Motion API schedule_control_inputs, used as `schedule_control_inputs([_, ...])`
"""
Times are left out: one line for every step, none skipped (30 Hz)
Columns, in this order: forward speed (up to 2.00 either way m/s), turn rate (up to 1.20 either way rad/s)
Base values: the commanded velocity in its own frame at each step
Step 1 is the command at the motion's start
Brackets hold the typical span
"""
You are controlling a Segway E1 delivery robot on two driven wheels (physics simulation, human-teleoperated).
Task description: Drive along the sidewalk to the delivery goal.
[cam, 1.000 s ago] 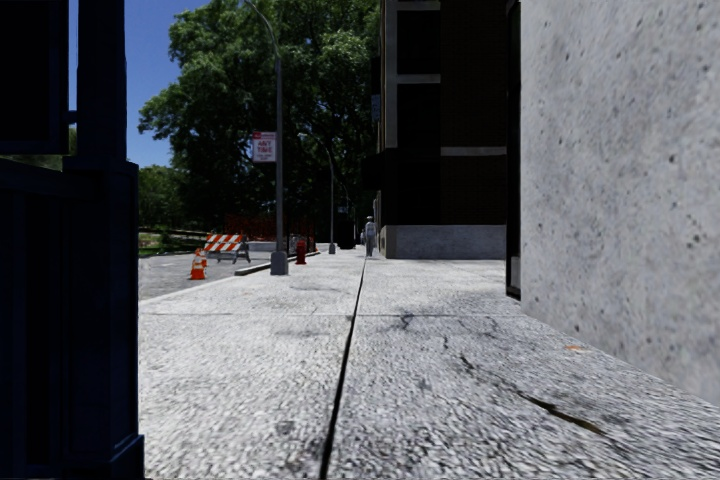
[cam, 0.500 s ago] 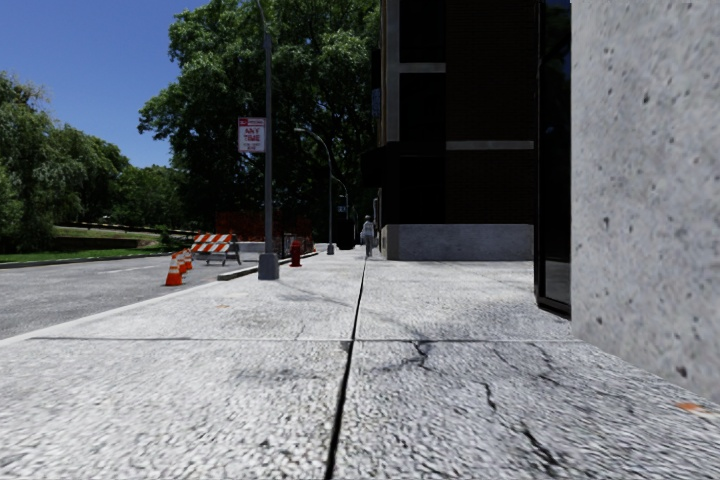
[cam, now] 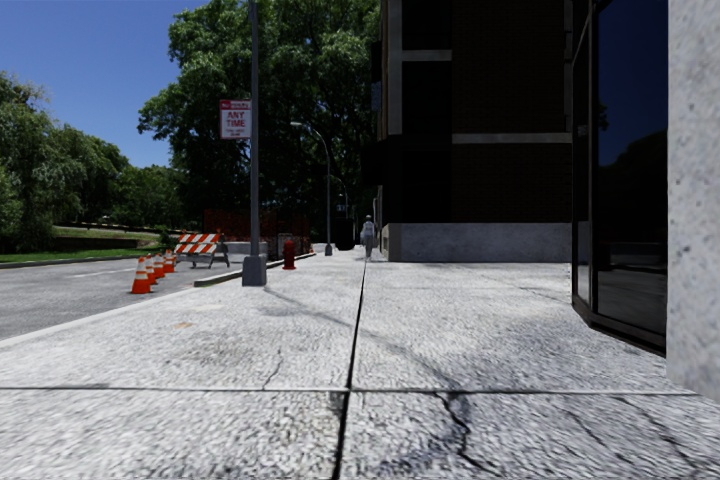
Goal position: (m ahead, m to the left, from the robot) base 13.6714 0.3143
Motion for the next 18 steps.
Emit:
schedule_control_inputs([2.0,0.0])
schedule_control_inputs([2.0,0.0])
schedule_control_inputs([2.0,0.0])
schedule_control_inputs([2.0,0.0])
schedule_control_inputs([2.0,0.0])
schedule_control_inputs([2.0,0.0])
schedule_control_inputs([2.0,0.0])
schedule_control_inputs([2.0,0.0])
schedule_control_inputs([2.0,0.0])
schedule_control_inputs([2.0,0.0])
schedule_control_inputs([2.0,0.0])
schedule_control_inputs([2.0,0.0])
schedule_control_inputs([2.0,0.0])
schedule_control_inputs([2.0,0.0])
schedule_control_inputs([2.0,0.0])
schedule_control_inputs([2.0,0.0])
schedule_control_inputs([2.0,0.0])
schedule_control_inputs([2.0,0.0])
